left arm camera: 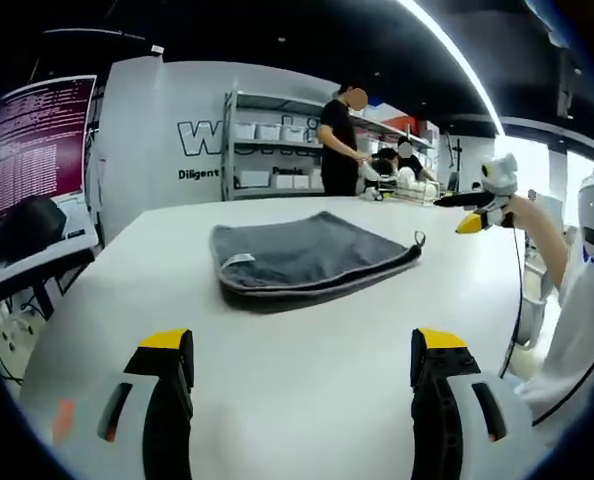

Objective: Open the folded towel by lifting each exposed corner and separating the folded layers until the towel lies flat within the target outline without major curled edges

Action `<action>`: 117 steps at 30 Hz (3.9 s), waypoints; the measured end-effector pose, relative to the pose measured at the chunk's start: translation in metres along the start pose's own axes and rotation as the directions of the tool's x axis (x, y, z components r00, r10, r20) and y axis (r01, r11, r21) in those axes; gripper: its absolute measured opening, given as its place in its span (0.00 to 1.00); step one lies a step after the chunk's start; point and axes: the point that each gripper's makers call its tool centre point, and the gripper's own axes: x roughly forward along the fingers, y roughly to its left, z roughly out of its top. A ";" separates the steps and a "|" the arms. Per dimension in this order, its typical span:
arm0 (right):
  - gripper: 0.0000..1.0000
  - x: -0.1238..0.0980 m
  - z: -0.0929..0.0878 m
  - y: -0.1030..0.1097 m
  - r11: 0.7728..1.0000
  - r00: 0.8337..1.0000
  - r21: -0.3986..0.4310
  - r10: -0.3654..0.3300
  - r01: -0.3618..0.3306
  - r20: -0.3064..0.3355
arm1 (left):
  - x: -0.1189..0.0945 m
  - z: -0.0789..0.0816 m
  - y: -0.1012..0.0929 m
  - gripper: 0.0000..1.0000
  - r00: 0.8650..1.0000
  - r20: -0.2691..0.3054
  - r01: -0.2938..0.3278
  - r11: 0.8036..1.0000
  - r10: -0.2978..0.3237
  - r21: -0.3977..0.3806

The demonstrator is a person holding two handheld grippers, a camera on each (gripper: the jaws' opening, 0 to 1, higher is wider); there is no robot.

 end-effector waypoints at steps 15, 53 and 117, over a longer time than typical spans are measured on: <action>0.99 0.009 -0.022 0.009 0.996 1.000 0.090 -0.006 0.006 -0.002 | 0.015 0.007 -0.001 0.89 1.000 -0.020 -0.008 1.000 0.009 0.019; 0.99 0.012 -0.031 0.015 0.992 1.000 0.127 -0.006 0.007 -0.014 | 0.021 0.010 0.001 0.89 0.999 -0.024 -0.030 0.999 0.031 0.032; 0.99 0.048 0.001 0.075 0.997 0.998 0.048 0.063 -0.062 -0.021 | -0.010 -0.008 0.009 0.88 0.998 -0.050 -0.048 0.998 0.050 0.048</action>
